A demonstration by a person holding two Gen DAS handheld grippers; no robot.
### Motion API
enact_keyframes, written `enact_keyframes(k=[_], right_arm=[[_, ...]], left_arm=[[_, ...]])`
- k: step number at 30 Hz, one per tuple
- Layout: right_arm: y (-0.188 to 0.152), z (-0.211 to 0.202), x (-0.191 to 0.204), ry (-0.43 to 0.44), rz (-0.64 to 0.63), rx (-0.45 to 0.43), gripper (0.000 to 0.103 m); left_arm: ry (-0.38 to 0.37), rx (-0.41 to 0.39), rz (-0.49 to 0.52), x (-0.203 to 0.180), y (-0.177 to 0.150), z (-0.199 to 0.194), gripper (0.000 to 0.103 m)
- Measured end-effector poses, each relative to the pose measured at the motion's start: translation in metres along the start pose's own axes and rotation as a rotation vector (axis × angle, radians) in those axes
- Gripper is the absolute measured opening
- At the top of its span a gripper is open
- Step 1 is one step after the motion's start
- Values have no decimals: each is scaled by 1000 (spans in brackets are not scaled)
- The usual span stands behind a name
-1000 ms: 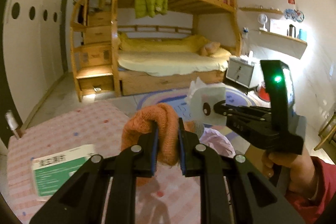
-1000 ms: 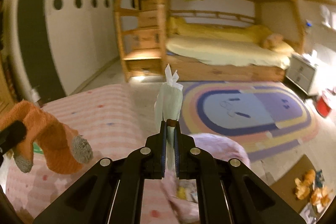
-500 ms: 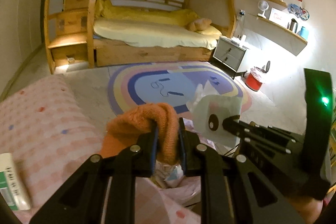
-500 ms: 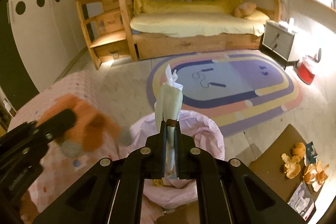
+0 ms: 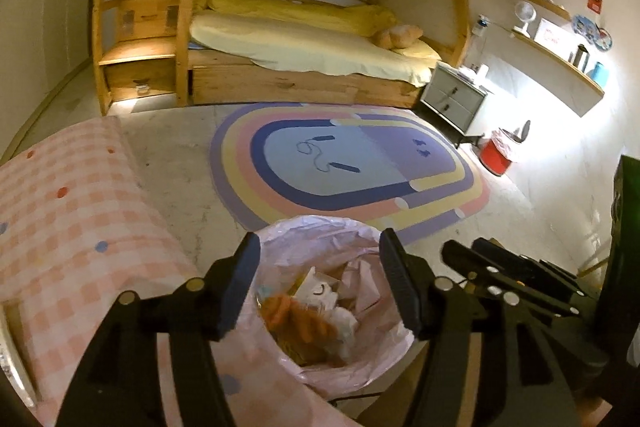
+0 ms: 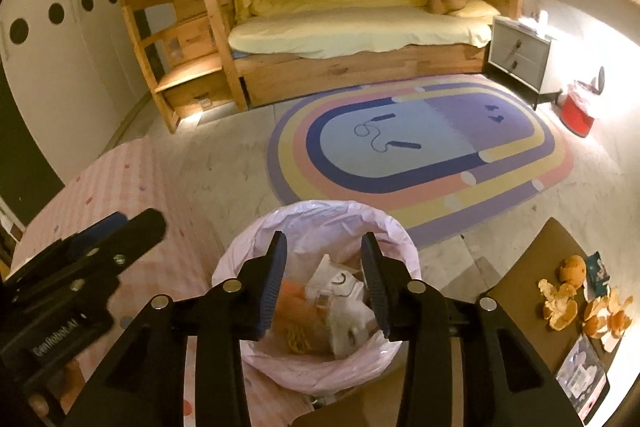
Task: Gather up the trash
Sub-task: 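Carry the tissue pack and orange glove over the bin and open both tools, then move both tools back over the bed toward the green medicine box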
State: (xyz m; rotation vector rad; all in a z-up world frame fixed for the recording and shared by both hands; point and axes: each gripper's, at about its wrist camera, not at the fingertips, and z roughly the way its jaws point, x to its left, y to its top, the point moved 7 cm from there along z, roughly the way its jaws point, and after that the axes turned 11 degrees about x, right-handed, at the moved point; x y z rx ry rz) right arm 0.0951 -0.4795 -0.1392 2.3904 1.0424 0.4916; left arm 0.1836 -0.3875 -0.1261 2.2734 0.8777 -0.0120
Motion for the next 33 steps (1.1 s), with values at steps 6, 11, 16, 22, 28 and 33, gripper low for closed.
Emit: enact_keyframes(k=[6, 11, 16, 22, 28, 33], right_arm=[[0, -12, 10, 6, -25, -37, 40], [0, -24, 23, 19, -36, -77, 40], [-2, -32, 46, 51, -70, -94, 40], [-12, -36, 100, 107, -181, -83, 40], [-30, -40, 163, 191, -308, -71, 40], [-49, -43, 214, 235, -432, -59, 46]], left_arm=[[56, -38, -53, 23, -5, -28, 60], [98, -79, -76, 37, -12, -59, 60], [141, -120, -92, 51, -24, -94, 60], [243, -145, -100, 81, -47, -135, 63], [377, -156, -177, 132, -81, -179, 66], [479, -139, -312, 189, -121, -214, 67]])
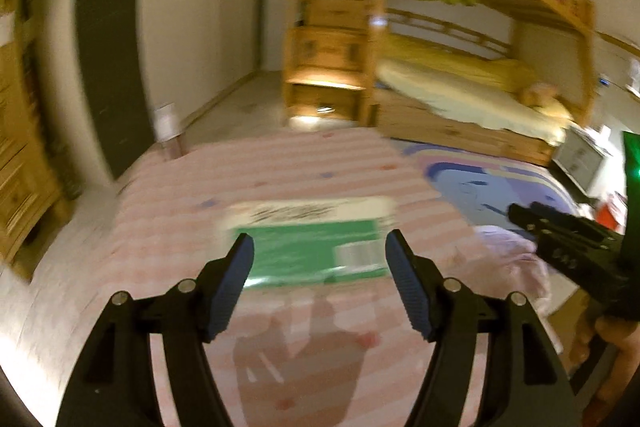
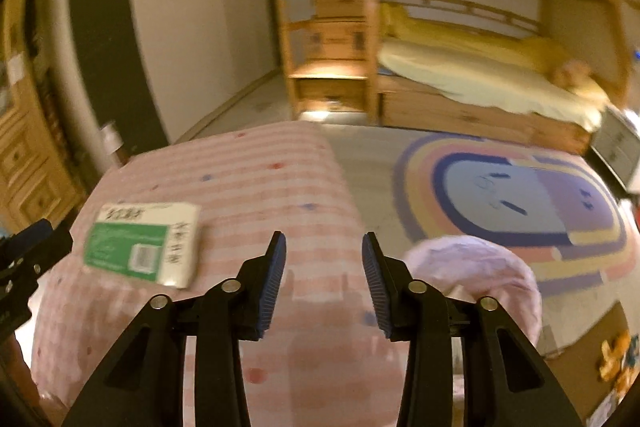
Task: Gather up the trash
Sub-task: 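Move both tools back over the bed toward the green medicine box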
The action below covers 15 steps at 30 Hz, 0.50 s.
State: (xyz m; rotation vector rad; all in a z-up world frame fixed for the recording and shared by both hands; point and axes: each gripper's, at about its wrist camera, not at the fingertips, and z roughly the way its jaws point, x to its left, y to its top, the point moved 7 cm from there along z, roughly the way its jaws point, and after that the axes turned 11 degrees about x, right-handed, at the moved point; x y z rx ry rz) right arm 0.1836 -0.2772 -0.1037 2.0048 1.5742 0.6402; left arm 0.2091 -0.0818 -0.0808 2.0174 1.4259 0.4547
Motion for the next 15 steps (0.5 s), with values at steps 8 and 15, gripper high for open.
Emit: enact_keyframes(k=[8, 15], right_arm=[[7, 23, 57, 108, -67, 45, 46], [12, 47, 92, 175, -105, 104, 60]], left_arm=[[147, 86, -172, 98, -18, 6, 67], [174, 102, -187, 117, -17, 10, 67]])
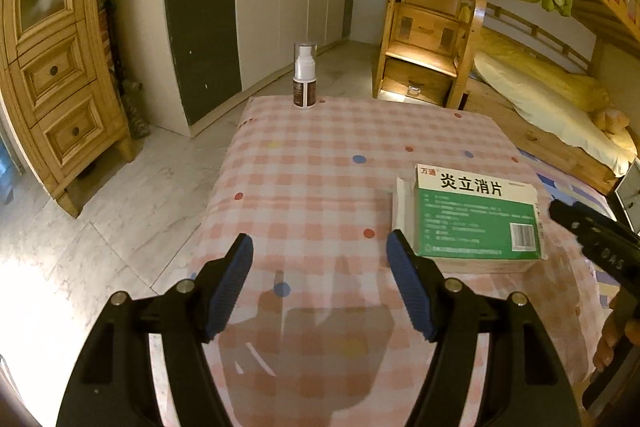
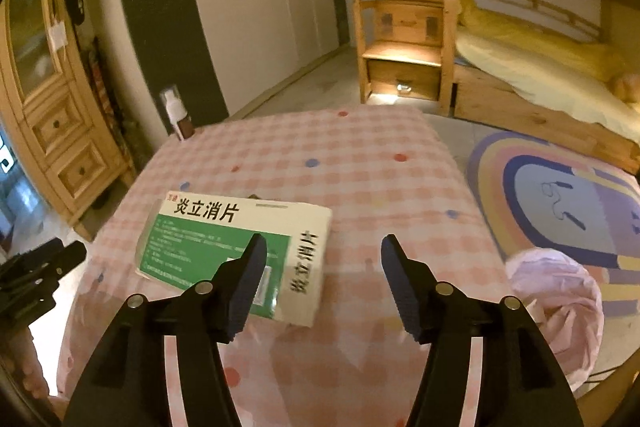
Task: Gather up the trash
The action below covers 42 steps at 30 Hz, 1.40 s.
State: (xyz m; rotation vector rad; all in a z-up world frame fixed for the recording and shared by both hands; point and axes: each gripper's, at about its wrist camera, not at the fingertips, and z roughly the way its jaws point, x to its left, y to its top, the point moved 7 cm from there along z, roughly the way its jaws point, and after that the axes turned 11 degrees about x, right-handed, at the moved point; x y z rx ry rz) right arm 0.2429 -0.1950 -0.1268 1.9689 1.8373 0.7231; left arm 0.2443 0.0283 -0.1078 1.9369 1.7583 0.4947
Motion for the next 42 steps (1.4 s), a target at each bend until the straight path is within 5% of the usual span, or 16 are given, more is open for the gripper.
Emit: enact_keyframes(k=[6, 12, 18, 21, 22, 24, 27, 32, 42], right_arm=[[-17, 11, 41, 188, -137, 110, 40], [-46, -6, 82, 219, -380, 139, 40], [-36, -8, 60, 184, -280, 103, 58], [-24, -5, 53, 146, -236, 77, 58], [-19, -4, 52, 123, -222, 65, 57], [-12, 0, 48, 64, -198, 41, 32], [-2, 11, 42, 42, -134, 40, 15], [7, 24, 34, 47, -75, 56, 14], [1, 33, 39, 97, -106, 121, 15]], left_arm=[[5, -3, 2, 3, 0, 1, 67], [11, -10, -38, 18, 2, 0, 68], [12, -1, -59, 23, 0, 1, 68], [17, 4, -49, 23, -1, 2, 68], [18, 6, -46, 22, -3, 3, 68], [20, 12, -36, 21, -4, 3, 68], [11, 27, -12, 18, -10, 5, 68], [-81, 113, 56, 3, -29, 16, 68], [-14, 207, 152, -13, -36, 46, 68]])
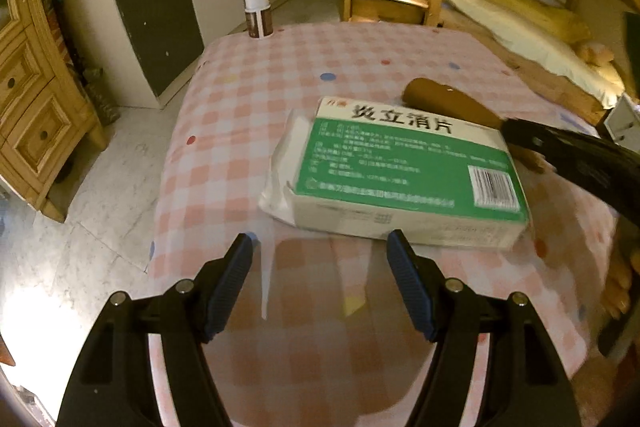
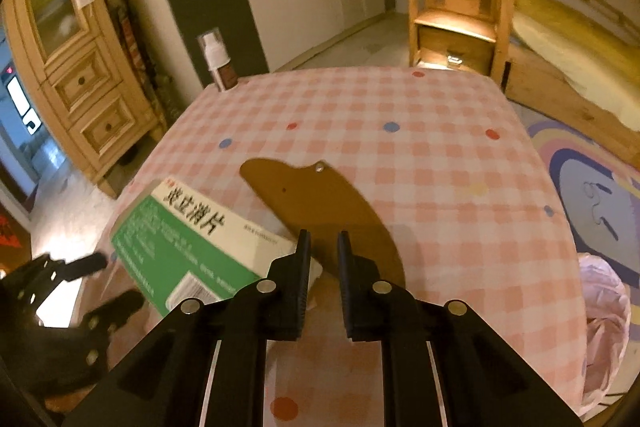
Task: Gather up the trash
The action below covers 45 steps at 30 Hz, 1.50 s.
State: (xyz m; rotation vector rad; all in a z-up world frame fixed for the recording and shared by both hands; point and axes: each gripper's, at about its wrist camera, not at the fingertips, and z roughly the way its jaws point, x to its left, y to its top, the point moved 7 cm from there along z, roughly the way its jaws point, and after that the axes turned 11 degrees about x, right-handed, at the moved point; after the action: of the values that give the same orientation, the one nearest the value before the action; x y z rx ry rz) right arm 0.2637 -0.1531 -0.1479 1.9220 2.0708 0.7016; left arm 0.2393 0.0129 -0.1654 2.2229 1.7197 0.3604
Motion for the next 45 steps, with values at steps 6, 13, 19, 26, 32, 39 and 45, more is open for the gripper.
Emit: enact_keyframes(k=[6, 13, 19, 26, 32, 39, 45], right_arm=[[-21, 0, 5, 101, -56, 77, 15], [-19, -19, 7, 65, -83, -6, 15], [-3, -11, -6, 35, -22, -34, 15], [7, 8, -3, 43, -15, 1, 15], [-8, 4, 19, 145, -117, 52, 15], [-25, -12, 39, 149, -217, 44, 15], [-14, -31, 4, 51, -111, -61, 37]], left_arm=[[28, 3, -67, 9, 20, 8, 68], [43, -27, -137, 9, 33, 3, 68], [86, -26, -75, 0, 31, 5, 68], [48, -7, -70, 6, 30, 13, 68], [47, -3, -109, 18, 36, 16, 66], [53, -35, -177, 29, 38, 6, 62], [15, -96, -198, 24, 29, -20, 86]])
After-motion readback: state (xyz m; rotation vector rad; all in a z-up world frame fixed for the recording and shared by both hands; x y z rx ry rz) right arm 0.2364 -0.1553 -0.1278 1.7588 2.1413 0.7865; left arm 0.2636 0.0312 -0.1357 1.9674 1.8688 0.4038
